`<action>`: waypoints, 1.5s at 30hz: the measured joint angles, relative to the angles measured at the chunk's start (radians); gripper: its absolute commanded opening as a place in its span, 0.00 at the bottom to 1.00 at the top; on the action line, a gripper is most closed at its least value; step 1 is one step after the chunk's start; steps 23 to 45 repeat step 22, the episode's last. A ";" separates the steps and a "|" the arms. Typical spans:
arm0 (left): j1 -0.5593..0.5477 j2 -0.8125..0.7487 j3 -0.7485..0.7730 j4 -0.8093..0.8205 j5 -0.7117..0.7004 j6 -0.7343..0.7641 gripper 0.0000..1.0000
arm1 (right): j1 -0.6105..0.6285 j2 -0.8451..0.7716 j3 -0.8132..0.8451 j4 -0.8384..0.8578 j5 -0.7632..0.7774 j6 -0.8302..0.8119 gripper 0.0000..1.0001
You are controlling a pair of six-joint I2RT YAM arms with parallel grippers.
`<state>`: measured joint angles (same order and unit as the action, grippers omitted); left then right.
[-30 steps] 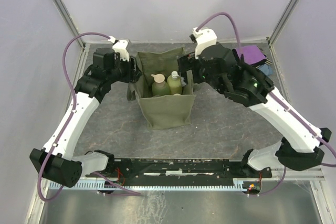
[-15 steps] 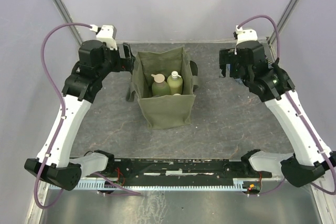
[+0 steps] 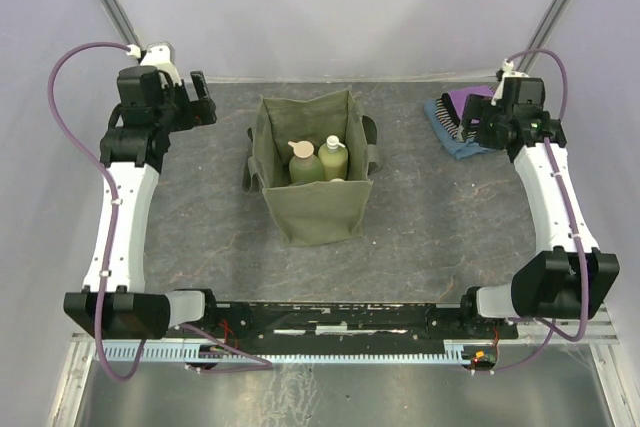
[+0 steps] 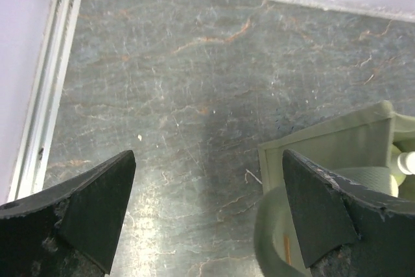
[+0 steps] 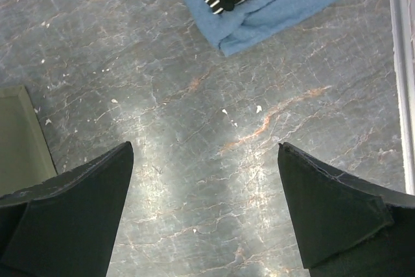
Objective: Place the personal care products into the canvas bag
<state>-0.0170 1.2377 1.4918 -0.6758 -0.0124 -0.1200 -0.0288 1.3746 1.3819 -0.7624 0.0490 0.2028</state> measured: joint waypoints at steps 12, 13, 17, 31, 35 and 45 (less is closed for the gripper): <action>0.061 0.095 -0.060 0.060 -0.005 -0.087 1.00 | -0.097 0.044 -0.062 0.079 -0.065 0.044 1.00; 0.061 0.094 -0.068 0.070 -0.027 -0.093 1.00 | -0.097 0.046 -0.062 0.079 -0.064 0.043 1.00; 0.061 0.084 -0.097 0.097 -0.099 -0.118 1.00 | -0.097 0.056 -0.062 0.078 -0.055 0.043 1.00; 0.060 0.071 -0.108 0.109 -0.146 -0.138 1.00 | -0.097 0.067 -0.061 0.074 -0.048 0.042 1.00; 0.060 0.071 -0.108 0.109 -0.146 -0.138 1.00 | -0.097 0.067 -0.061 0.074 -0.048 0.042 1.00; 0.060 0.071 -0.108 0.109 -0.146 -0.138 1.00 | -0.097 0.067 -0.061 0.074 -0.048 0.042 1.00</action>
